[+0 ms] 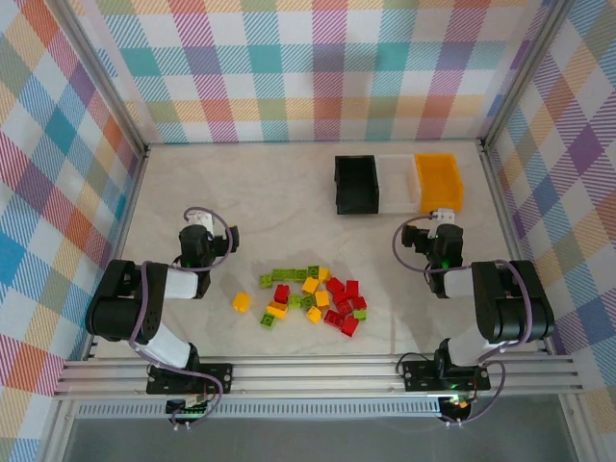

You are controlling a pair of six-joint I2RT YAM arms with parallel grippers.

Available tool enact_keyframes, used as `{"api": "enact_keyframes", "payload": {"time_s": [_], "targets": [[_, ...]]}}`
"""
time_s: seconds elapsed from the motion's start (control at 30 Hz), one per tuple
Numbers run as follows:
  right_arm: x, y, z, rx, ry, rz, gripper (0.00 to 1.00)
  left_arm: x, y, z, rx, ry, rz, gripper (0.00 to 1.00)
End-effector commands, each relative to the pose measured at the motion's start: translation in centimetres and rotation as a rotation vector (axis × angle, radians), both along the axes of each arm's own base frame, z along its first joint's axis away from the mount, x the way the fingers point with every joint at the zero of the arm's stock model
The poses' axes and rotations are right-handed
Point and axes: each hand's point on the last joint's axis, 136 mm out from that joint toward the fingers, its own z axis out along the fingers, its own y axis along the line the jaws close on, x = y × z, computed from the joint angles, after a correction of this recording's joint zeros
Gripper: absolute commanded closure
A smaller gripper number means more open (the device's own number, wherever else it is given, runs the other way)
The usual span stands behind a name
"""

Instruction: Sort the legos into containers by color

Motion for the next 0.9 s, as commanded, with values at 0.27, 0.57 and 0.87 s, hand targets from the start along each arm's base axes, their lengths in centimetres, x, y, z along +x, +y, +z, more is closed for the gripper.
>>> {"api": "enact_keyframes", "payload": {"time_s": [0.27, 0.57, 0.87], "targets": [[1.0, 0.1, 2.1, 0.002, -0.07, 0.011, 0.0, 0.6, 0.2, 0.9, -0.001, -0.023, -0.005, 0.0], [1.0, 0.1, 2.0, 0.002, -0.069, 0.011, 0.0, 0.6, 0.1, 0.9, 0.001, -0.022, -0.006, 0.0], [1.1, 0.0, 2.4, 0.007, -0.054, 0.006, 0.0, 0.8, 0.2, 1.9, 0.008, -0.022, 0.002, 0.0]]}}
